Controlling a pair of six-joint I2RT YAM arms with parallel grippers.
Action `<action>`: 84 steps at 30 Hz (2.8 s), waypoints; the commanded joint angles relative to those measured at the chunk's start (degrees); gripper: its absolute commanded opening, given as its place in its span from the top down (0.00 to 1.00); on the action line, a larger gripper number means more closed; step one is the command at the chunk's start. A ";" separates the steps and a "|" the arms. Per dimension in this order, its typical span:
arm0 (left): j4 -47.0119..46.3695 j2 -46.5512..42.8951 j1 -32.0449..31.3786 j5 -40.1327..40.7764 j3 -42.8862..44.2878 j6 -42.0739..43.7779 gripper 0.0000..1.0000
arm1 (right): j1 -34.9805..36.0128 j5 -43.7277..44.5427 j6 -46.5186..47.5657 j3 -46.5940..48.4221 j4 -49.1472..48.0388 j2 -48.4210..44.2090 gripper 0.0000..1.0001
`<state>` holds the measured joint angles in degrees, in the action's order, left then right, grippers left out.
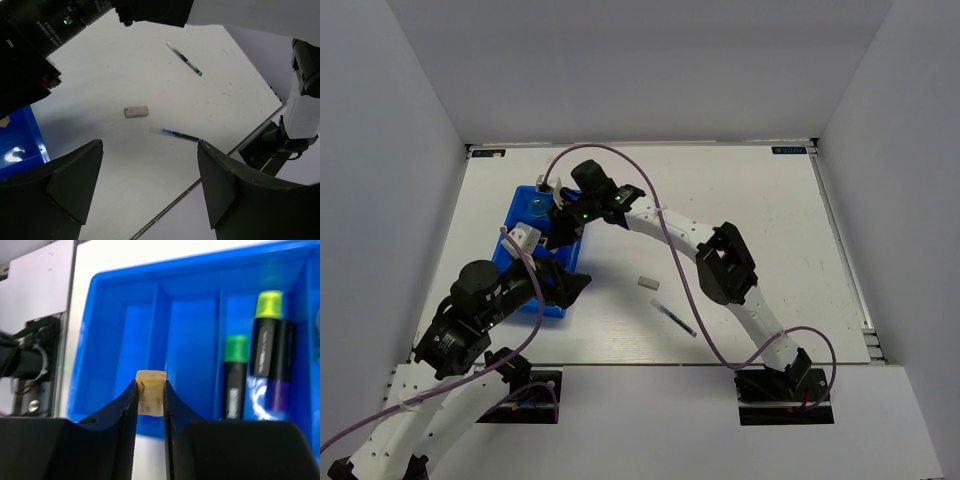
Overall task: Sort the stationery into containers
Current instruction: Place the stationery in the storage box, then pick up the stationery from the center of the board.
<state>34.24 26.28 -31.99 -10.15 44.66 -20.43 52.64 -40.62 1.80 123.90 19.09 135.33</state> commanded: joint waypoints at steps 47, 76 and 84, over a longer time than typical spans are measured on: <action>20.86 67.82 -12.48 1.18 31.00 37.04 0.29 | -31.81 6.78 17.71 -62.97 23.90 -59.95 1.00; 20.52 94.29 -15.21 7.61 51.83 44.95 0.16 | -46.40 1.77 13.93 -72.31 20.02 -69.32 1.00; 20.69 95.53 -15.12 2.24 51.05 44.42 0.20 | -48.33 0.54 13.93 -71.95 20.20 -68.71 1.00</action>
<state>55.35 122.13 -46.94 -3.90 95.11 23.40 4.86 -37.78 15.84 51.64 40.07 66.78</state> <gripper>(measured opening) 0.804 0.001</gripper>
